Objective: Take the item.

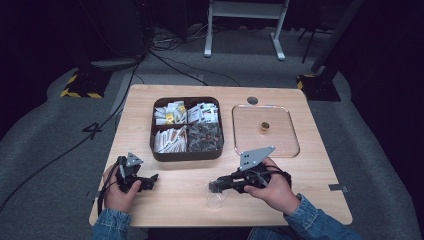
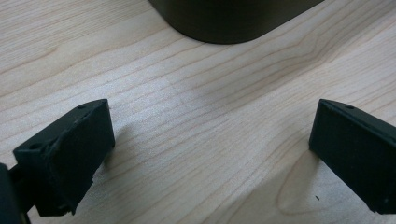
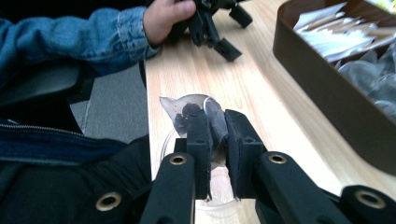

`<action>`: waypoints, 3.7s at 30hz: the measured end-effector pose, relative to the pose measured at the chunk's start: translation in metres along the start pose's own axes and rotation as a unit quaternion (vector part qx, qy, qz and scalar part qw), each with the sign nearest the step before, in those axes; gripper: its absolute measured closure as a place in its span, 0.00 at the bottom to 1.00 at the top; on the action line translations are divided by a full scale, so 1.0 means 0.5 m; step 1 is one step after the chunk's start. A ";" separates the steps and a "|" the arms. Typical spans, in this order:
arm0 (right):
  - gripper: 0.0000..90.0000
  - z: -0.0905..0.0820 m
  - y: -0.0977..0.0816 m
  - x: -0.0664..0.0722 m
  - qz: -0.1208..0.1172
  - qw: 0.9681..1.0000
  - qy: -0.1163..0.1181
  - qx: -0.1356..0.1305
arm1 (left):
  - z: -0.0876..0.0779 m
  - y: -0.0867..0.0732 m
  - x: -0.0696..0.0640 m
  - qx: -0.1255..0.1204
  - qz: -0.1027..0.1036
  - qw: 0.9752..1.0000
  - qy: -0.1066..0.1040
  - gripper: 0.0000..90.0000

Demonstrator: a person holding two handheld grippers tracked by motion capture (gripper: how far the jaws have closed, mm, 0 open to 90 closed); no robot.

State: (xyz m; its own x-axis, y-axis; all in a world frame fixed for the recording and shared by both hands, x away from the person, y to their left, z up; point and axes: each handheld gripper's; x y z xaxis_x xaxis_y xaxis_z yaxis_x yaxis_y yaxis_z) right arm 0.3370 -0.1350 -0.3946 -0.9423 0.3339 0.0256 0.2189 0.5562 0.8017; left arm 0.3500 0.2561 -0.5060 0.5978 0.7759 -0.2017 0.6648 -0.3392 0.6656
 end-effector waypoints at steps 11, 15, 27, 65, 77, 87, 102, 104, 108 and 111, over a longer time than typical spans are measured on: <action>0.61 0.026 -0.015 0.007 0.003 1.000 0.007 -0.007 | 0.000 0.000 0.000 0.000 0.000 1.000 0.000 0.01; 0.58 0.024 -0.015 0.004 0.003 1.000 0.002 -0.009 | 0.000 0.000 0.000 0.000 0.000 1.000 0.000 0.01; 0.42 -0.010 -0.013 -0.025 0.025 0.998 -0.051 -0.028 | -0.001 -0.001 -0.001 0.000 0.000 1.000 0.001 0.01; 0.31 -0.186 -0.169 -0.158 0.094 0.970 -0.220 0.029 | -0.002 -0.002 -0.001 -0.001 0.002 1.000 0.004 0.00; 0.29 -0.193 -0.295 -0.204 0.154 0.954 -0.256 0.033 | -0.002 -0.002 -0.001 -0.001 0.002 1.000 0.004 0.01; 0.27 -0.188 -0.347 -0.216 0.177 0.946 -0.267 0.048 | -0.002 -0.002 -0.001 -0.001 0.002 1.000 0.003 0.01; 0.17 -0.157 -0.375 -0.212 0.155 0.942 -0.288 0.069 | -0.002 -0.002 -0.001 -0.001 0.002 1.000 0.003 0.01; 0.13 -0.149 -0.376 -0.208 0.136 0.941 -0.303 0.069 | -0.002 -0.002 0.000 0.000 0.002 1.000 0.003 0.00; 0.09 -0.141 -0.372 -0.207 0.140 0.938 -0.308 0.073 | -0.002 -0.002 -0.001 -0.001 0.002 1.000 0.003 0.01; 0.08 -0.140 -0.372 -0.207 0.141 0.938 -0.307 0.073 | -0.002 -0.002 -0.001 -0.001 0.002 1.000 0.003 0.00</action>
Point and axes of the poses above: each handheld gripper's, and its own axes: z roughly forward along the jaws, y roughly out of its top, x roughly to its left, and after that the axes turned 13 degrees about -y, right-handed
